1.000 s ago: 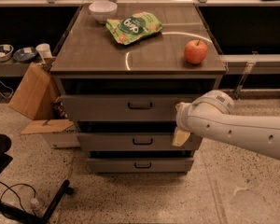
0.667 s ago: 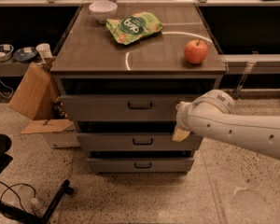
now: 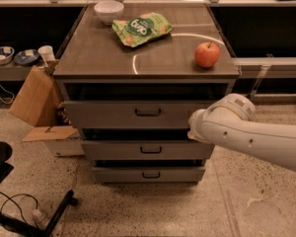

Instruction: Close top drawer

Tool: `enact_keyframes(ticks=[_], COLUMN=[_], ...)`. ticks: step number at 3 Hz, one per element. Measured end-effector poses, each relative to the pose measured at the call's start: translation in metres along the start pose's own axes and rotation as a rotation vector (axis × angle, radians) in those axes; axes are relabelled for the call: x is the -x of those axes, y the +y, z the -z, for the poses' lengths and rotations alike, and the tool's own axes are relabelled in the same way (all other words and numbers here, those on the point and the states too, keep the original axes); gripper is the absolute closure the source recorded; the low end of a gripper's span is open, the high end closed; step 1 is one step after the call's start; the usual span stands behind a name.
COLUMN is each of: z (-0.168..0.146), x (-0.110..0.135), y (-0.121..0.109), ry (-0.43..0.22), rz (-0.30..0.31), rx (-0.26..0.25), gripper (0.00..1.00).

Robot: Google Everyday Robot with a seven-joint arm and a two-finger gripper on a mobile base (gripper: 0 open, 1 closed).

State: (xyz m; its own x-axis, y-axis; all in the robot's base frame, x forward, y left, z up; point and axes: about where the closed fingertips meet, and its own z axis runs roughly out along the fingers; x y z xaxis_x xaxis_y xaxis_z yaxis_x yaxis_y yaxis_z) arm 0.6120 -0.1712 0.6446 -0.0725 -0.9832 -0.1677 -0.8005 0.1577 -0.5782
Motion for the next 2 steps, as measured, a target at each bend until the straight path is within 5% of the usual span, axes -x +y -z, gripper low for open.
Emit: enact_keyframes(ticks=[1, 2], z=[0.087, 0.185], x=[-0.022, -0.046], y=[-0.023, -0.063], ry=[0.082, 0.129], rz=[0.011, -0.027], rx=[-0.011, -0.033], gripper=[0.85, 0.96])
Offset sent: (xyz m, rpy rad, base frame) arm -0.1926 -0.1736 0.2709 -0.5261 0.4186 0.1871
